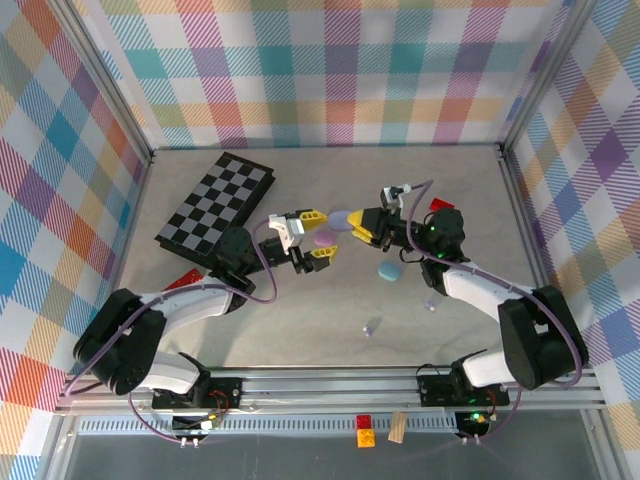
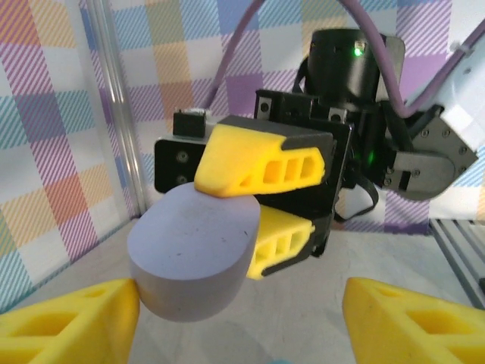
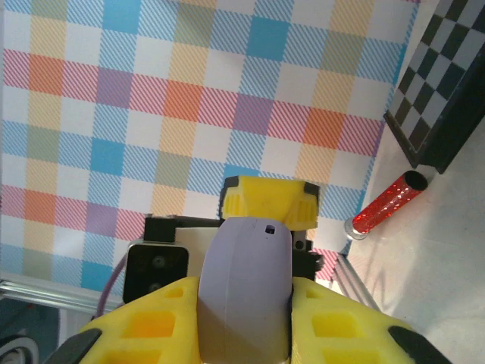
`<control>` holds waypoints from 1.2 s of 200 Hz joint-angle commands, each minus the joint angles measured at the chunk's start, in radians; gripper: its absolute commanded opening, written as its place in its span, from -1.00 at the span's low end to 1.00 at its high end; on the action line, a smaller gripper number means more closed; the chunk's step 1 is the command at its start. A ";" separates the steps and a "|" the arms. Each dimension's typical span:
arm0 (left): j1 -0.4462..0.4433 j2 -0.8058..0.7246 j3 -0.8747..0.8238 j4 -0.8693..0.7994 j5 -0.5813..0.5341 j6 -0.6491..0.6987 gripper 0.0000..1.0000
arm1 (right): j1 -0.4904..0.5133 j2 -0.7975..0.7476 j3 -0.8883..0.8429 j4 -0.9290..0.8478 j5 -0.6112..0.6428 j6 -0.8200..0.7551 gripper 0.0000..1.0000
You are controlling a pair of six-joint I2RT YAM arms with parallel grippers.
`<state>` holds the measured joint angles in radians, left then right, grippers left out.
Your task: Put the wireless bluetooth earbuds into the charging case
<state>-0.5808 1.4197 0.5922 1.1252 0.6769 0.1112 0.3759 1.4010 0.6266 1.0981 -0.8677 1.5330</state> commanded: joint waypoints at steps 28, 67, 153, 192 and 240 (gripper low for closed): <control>0.007 0.070 0.038 0.204 0.073 -0.074 0.33 | 0.023 0.037 -0.002 0.239 -0.023 0.150 -0.83; 0.007 0.090 0.066 0.202 0.121 -0.061 0.32 | 0.032 0.056 0.013 0.264 -0.037 0.178 -0.84; 0.007 0.125 0.083 0.203 0.179 -0.034 0.16 | 0.035 0.084 0.028 0.290 -0.050 0.216 -0.86; 0.007 0.134 0.084 0.204 0.192 -0.010 0.05 | 0.037 0.092 0.031 0.305 -0.042 0.231 -0.87; 0.007 0.143 0.080 0.204 0.202 0.020 0.04 | 0.038 0.088 0.033 0.292 -0.043 0.237 -0.89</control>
<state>-0.5732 1.5497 0.6537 1.2861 0.8078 0.0959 0.4072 1.4872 0.6247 1.3319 -0.9295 1.7641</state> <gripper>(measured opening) 0.522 0.241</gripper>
